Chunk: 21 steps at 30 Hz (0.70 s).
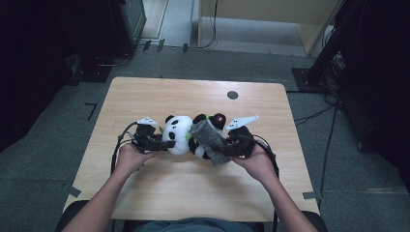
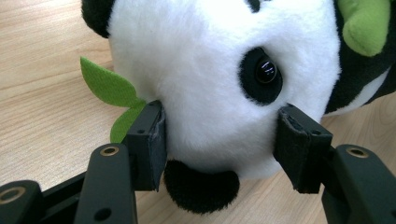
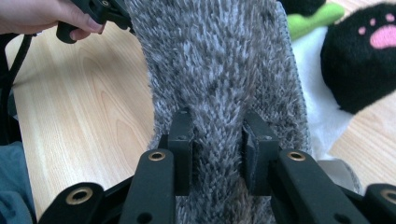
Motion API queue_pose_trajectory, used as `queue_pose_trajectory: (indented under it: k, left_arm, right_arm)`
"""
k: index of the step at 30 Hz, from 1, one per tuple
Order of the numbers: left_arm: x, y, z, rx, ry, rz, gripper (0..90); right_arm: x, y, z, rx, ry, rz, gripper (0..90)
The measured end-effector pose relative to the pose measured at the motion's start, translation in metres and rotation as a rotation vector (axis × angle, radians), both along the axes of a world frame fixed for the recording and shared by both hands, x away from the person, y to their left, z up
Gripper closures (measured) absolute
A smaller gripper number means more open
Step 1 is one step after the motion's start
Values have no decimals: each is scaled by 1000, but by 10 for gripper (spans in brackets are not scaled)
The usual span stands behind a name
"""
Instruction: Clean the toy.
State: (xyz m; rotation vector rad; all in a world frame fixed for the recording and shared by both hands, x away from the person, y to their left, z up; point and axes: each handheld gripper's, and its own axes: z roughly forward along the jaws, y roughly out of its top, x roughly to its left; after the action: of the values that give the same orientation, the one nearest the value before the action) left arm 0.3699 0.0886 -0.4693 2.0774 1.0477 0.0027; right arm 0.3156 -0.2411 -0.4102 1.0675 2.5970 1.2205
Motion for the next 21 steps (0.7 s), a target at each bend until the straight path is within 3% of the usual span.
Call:
queue_pose_trajectory:
  k: [7,11,18,21]
  left_arm:
    - [2,1,0,-10,20,-3,410]
    - [5,3,0,-31,47,2,411]
    - [6,3,0,-30,53,4,412]
    - [6,3,0,-30,51,5,412]
  right_arm:
    - [-3,-10,-5,15,5,-31,705]
    - [-5,-18,-8,12,10,-58,713]
    - [-7,-27,-18,-11,18,-83,726]
    - [-6,-29,-24,17,33,-87,731]
